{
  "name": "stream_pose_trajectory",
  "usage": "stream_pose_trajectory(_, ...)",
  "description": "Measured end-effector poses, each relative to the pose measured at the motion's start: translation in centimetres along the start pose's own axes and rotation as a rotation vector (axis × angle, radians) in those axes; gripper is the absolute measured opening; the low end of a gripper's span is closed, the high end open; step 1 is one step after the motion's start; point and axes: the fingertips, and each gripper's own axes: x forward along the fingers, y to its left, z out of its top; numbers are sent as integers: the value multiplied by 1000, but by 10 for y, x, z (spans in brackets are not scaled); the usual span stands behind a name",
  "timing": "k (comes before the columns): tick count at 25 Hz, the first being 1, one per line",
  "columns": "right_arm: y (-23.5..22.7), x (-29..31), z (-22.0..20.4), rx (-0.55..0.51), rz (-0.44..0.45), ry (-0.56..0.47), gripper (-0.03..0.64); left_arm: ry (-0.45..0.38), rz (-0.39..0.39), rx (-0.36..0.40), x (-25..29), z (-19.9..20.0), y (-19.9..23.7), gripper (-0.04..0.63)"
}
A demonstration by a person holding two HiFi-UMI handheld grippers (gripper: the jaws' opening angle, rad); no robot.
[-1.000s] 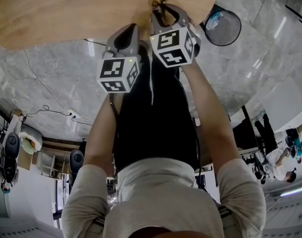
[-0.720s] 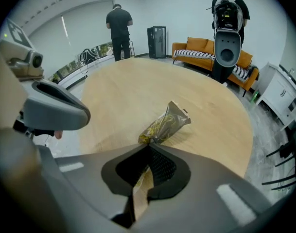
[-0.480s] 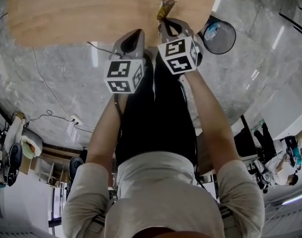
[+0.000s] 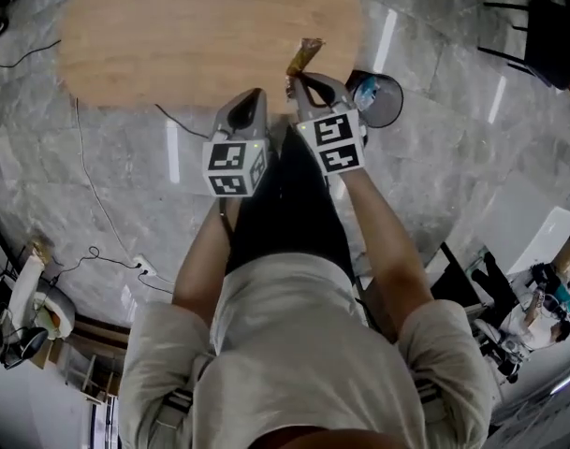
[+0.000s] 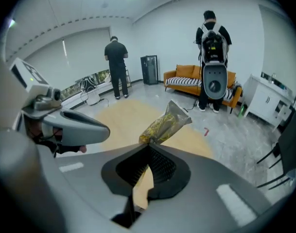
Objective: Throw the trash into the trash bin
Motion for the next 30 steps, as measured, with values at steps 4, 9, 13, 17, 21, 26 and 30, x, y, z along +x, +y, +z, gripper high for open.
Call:
stream_pose_trajectory(4,17,-57,42,-68,-41,-57,8,-45,-55,32,-39,40,-22,18)
stream_pose_trajectory(9,21,-106,46,-69,-110,-63,8,-108,-129,76,-64,62,-62,18)
stream_pose_trajectory(13,22,-129,48,9,-152,-100,8,-102,-159,92,-78,61,-80,18)
stream_pose_trajectory(17,16,-147,46,43,-156,-135,8,-105,-167,132,-84,62,-102,18)
stream_pose_trajectory(21,-6,-172,26,90,-187,-157,8,-103,-196,186,-82,62,-138,18)
stream_pose_trajectory(26,-48,-212,-14,146,-236,-159,8,-84,-243,219,-52,50,-201,18)
stream_pose_trajectory(30,-92,-257,-51,203,-286,-184,8,-59,-272,243,-25,34,-263,18)
